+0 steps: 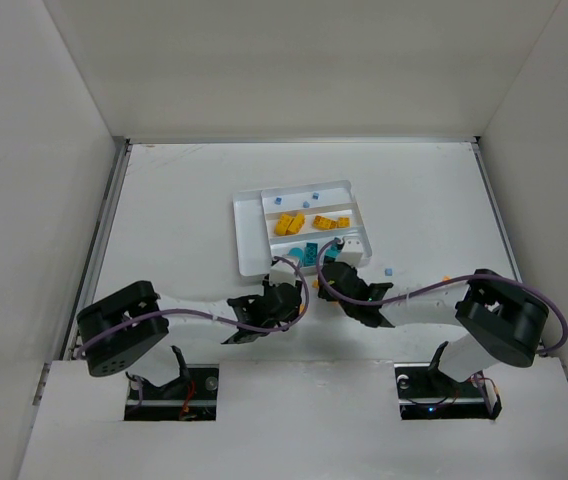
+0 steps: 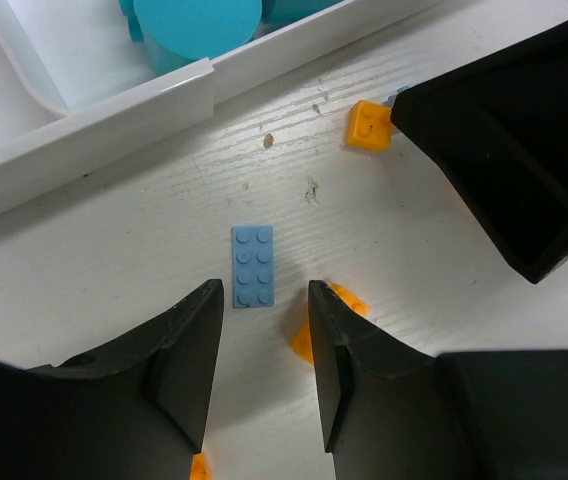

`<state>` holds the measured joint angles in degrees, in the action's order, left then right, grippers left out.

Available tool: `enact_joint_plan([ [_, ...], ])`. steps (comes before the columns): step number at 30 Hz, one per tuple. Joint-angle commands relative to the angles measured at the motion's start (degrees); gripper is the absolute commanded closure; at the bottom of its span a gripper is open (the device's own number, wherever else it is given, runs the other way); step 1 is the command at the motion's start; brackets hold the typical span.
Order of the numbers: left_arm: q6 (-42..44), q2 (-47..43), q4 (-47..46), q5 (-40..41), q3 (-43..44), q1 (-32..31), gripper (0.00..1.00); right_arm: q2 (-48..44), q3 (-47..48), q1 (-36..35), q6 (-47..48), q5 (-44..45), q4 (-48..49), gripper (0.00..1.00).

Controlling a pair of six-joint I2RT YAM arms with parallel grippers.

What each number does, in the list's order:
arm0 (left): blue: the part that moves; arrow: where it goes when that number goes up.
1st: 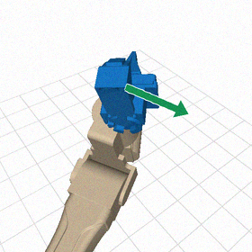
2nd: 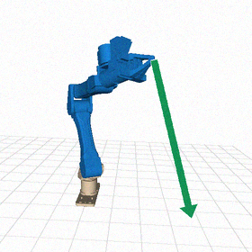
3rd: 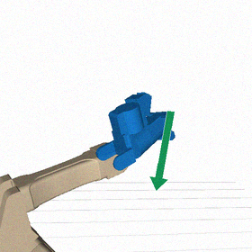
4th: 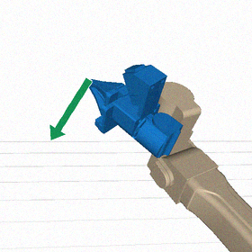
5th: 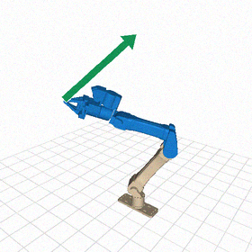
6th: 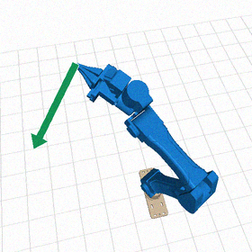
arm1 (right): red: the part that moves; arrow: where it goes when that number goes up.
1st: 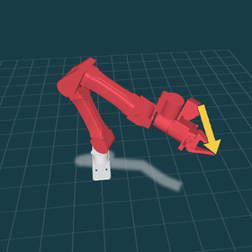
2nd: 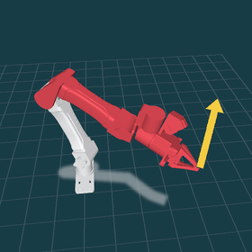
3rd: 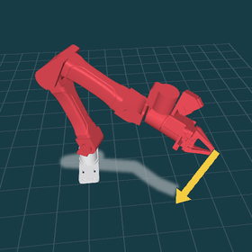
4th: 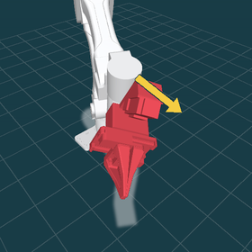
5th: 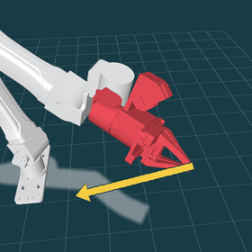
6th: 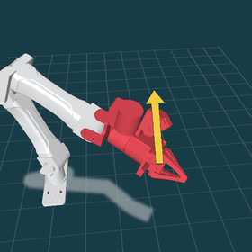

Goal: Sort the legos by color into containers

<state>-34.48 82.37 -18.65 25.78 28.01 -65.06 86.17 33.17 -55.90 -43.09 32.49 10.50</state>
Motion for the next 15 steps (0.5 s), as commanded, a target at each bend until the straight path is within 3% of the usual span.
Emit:
enact_joint_plan([
  [1, 0.47, 1.48, -0.59, 0.94, 1.61, -0.64, 0.64, 0.31, 0.85, 0.40, -0.50, 0.73, 1.01, 0.64],
  [15, 1.17, 4.47, 0.99, 1.46, 2.31, -1.43, 0.67, 0.49, 0.05, 1.89, -0.59, 0.12, 1.45, 0.69],
])
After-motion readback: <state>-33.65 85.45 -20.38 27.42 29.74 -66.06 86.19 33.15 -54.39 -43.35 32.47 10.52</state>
